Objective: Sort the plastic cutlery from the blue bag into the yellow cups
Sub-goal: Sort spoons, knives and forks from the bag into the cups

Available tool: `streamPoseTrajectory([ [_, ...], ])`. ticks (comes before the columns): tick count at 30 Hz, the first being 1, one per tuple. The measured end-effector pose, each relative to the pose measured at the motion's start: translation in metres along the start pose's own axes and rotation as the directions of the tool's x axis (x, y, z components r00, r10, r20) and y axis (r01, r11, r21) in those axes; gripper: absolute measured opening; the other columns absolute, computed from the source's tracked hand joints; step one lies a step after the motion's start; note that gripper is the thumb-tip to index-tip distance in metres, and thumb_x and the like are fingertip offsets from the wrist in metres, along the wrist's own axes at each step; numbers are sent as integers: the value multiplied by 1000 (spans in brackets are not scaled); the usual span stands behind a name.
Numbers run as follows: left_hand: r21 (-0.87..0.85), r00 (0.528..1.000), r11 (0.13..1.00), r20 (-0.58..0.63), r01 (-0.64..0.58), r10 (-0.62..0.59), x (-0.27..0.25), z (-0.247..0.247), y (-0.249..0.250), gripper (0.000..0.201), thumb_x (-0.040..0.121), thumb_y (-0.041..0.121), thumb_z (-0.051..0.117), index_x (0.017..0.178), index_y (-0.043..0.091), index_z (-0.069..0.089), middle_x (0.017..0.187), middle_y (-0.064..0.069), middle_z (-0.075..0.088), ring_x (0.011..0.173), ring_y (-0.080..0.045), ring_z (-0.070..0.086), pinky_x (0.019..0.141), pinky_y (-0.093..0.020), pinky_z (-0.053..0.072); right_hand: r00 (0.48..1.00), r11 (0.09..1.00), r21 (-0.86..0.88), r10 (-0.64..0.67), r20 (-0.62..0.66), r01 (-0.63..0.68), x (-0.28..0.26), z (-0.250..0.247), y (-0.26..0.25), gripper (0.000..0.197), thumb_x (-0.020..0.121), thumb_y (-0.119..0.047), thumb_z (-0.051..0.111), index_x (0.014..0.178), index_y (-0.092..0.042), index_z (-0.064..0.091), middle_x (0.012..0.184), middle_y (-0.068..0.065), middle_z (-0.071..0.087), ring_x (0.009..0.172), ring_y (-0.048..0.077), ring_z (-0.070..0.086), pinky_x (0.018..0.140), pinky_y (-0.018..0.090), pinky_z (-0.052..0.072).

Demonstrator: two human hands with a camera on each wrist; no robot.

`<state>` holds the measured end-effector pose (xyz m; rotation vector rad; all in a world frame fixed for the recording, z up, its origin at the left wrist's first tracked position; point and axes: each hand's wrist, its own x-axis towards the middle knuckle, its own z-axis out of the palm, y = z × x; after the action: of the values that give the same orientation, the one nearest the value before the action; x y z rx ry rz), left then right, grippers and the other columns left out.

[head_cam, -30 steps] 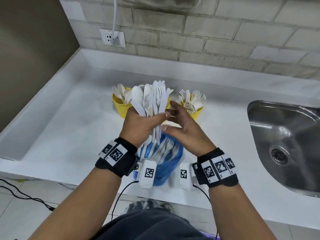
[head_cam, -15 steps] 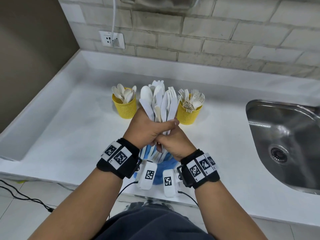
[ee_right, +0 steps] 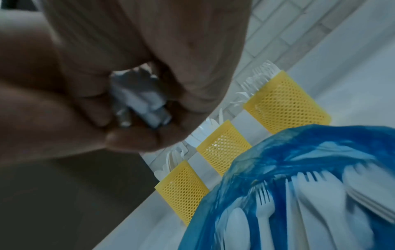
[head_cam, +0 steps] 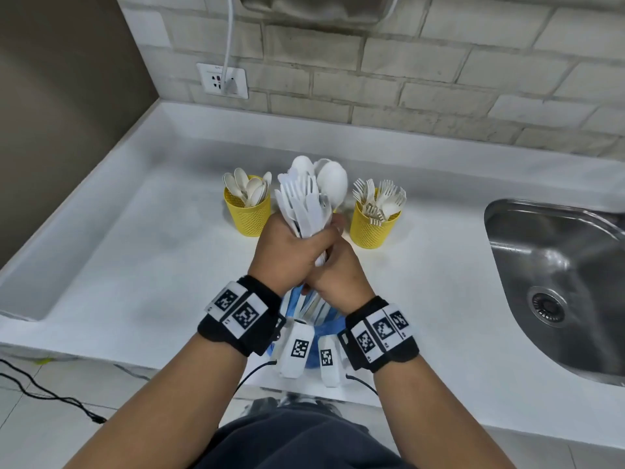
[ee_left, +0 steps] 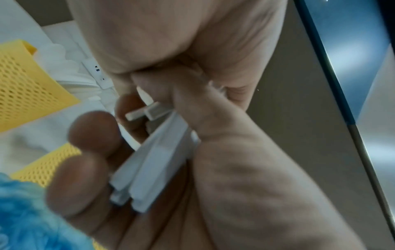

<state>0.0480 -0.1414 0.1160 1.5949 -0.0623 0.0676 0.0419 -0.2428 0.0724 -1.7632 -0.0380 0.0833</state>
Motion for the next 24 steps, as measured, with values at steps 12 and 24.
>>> streamPoseTrajectory([
  [12,-77,961,993,268,91,-67,7,-24,-6,39,83,13,77,122,15,69,116,-10,75,115,-28,69,106,-56,49,990,905,418,18,139,-75,-2,20,3,49,84,12,68,100,-34,74,107,3,76,95,29,74,72,44,61],
  [24,15,965,995,245,97,-98,6,-32,-10,20,87,4,74,105,14,75,104,-2,79,102,-19,74,94,-39,58,999,984,171,-39,-31,43,2,32,-7,43,85,13,57,85,-27,71,77,-4,73,64,20,69,59,34,59],
])
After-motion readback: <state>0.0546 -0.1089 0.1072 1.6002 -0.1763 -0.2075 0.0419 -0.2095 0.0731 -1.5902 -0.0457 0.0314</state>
